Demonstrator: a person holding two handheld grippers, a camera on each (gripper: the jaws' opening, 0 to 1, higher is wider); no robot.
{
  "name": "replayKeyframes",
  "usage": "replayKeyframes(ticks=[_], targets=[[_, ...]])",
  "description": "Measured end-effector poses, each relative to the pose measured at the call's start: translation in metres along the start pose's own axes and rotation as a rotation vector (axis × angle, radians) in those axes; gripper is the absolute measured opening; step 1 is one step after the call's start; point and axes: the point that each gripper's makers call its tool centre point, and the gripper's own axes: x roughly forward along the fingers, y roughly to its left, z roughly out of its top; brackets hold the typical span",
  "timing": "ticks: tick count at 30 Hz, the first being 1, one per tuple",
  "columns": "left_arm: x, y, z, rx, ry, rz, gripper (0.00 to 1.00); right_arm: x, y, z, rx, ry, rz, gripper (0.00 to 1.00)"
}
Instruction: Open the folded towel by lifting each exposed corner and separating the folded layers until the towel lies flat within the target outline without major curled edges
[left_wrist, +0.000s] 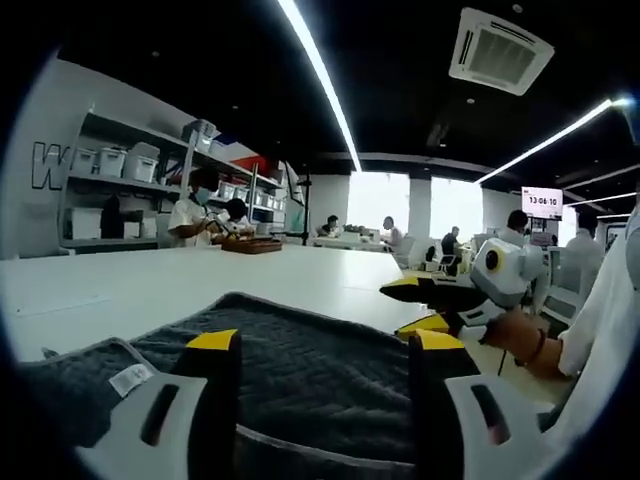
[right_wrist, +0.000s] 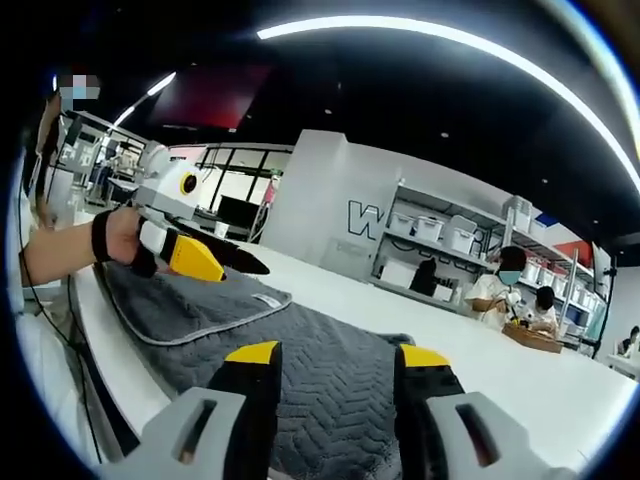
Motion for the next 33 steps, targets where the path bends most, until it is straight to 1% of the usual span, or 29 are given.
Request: replayKeyframes(ticks=[2,4,5,7,8,9,15,18,20,22,23,24,25,28,32,33], targets=[[-0.005,-0.007,-0.001,0.020,0.001,-0.001,0.68,0.001,0.002,0.002,0.002,-0.008,0.011,0.41],[-0.011,-0.014,-0.008,0.038,0.036,-0.005,0.67,0.001,0.004,0.004,0.008,-0.012,0.021,0.41],[-0.014,-0.016,-0.012,0.047,0.052,-0.001,0.67,0.002,0.008,0.006,0.031,-0.021,0.040,0.40],[-0.017,-0.020,-0.013,0.052,0.048,0.008,0.67,0.003,0.008,0.007,0.041,-0.025,0.043,0.40],[-0.019,-0.023,-0.015,0.076,0.052,0.000,0.68,0.003,0.009,0.008,0.036,-0.030,0.043,0.40],[-0.021,-0.024,-0.018,0.060,0.066,0.001,0.68,0.003,0.010,0.009,0.031,-0.033,0.043,0.40],[-0.031,-0.033,-0.024,0.066,0.055,0.013,0.68,0.005,0.017,0.010,0.042,-0.033,0.070,0.40],[-0.041,-0.038,-0.023,0.061,0.034,0.020,0.67,0.005,0.019,0.011,0.041,-0.034,0.074,0.39],[-0.047,-0.039,-0.023,0.075,0.025,0.031,0.67,0.005,0.020,0.012,0.042,-0.037,0.078,0.38],[-0.050,-0.040,-0.027,0.082,0.034,0.038,0.67,0.005,0.021,0.012,0.042,-0.037,0.074,0.37],[-0.053,-0.044,-0.029,0.108,0.044,0.033,0.67,0.006,0.021,0.013,0.037,-0.041,0.072,0.36],[-0.054,-0.048,-0.031,0.114,0.046,0.033,0.67,0.006,0.022,0.012,0.039,-0.038,0.076,0.35],[-0.055,-0.050,-0.032,0.134,0.055,0.032,0.67,0.007,0.023,0.012,0.046,-0.037,0.079,0.35],[-0.056,-0.052,-0.035,0.152,0.067,0.042,0.66,0.008,0.027,0.013,0.049,-0.037,0.092,0.36],[-0.061,-0.055,-0.036,0.149,0.051,0.056,0.66,0.008,0.031,0.015,0.049,-0.040,0.099,0.36],[-0.062,-0.056,-0.037,0.161,0.050,0.062,0.66,0.008,0.032,0.017,0.053,-0.047,0.107,0.36]])
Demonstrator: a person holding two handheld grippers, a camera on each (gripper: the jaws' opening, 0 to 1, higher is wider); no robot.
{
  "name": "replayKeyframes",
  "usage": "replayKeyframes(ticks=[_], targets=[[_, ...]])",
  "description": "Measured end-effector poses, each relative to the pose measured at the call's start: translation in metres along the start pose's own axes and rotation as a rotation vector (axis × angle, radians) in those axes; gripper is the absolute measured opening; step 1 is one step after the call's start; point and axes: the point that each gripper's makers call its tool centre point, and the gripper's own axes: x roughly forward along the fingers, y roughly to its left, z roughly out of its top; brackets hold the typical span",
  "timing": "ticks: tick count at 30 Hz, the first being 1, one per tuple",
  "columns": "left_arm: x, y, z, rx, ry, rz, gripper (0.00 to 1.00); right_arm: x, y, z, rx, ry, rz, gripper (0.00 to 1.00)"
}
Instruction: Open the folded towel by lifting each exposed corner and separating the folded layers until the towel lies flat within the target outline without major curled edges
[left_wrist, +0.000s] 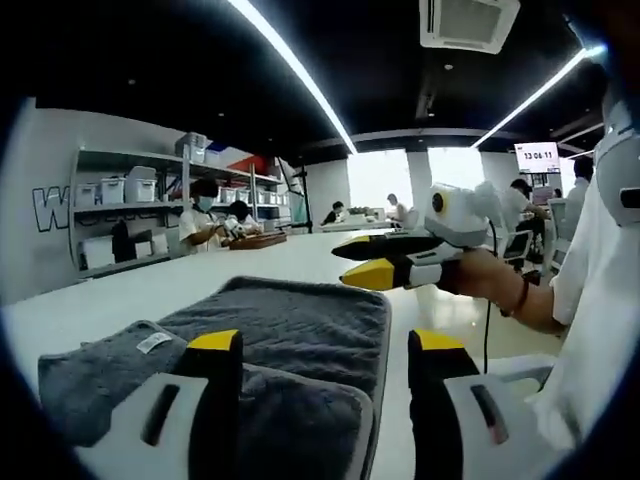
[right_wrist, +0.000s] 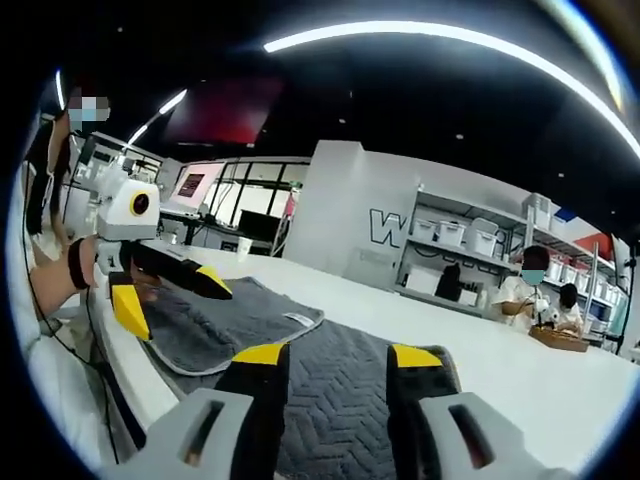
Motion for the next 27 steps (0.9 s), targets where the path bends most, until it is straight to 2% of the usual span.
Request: replayKeyframes(ticks=[3,8,12,17,21,24,26,27], targets=[[-0.002,0.003,-0.007,0.002,0.025,0.030,0.64,0.000,0.001,0.001,0.013,-0.003,0.004,0.35],[-0.004,0.000,-0.010,0.019,0.020,0.041,0.63,0.003,0.001,-0.004,0.009,0.023,0.004,0.35],[-0.006,0.010,-0.017,0.056,0.054,0.097,0.59,0.003,0.004,-0.002,0.027,0.015,0.018,0.35],[-0.007,0.009,-0.021,0.056,0.061,0.082,0.58,0.004,0.004,-0.005,0.034,0.021,0.020,0.34],[-0.010,0.017,-0.022,0.121,0.121,0.116,0.58,0.004,0.005,-0.006,0.045,0.021,0.026,0.33],[-0.010,0.022,-0.026,0.115,0.150,0.139,0.59,0.004,0.004,-0.009,0.040,0.039,0.021,0.33],[-0.010,0.022,-0.027,0.137,0.160,0.139,0.59,0.004,0.004,-0.010,0.043,0.041,0.017,0.33],[-0.012,0.024,-0.030,0.162,0.186,0.140,0.60,0.004,0.004,-0.011,0.050,0.039,0.020,0.33]])
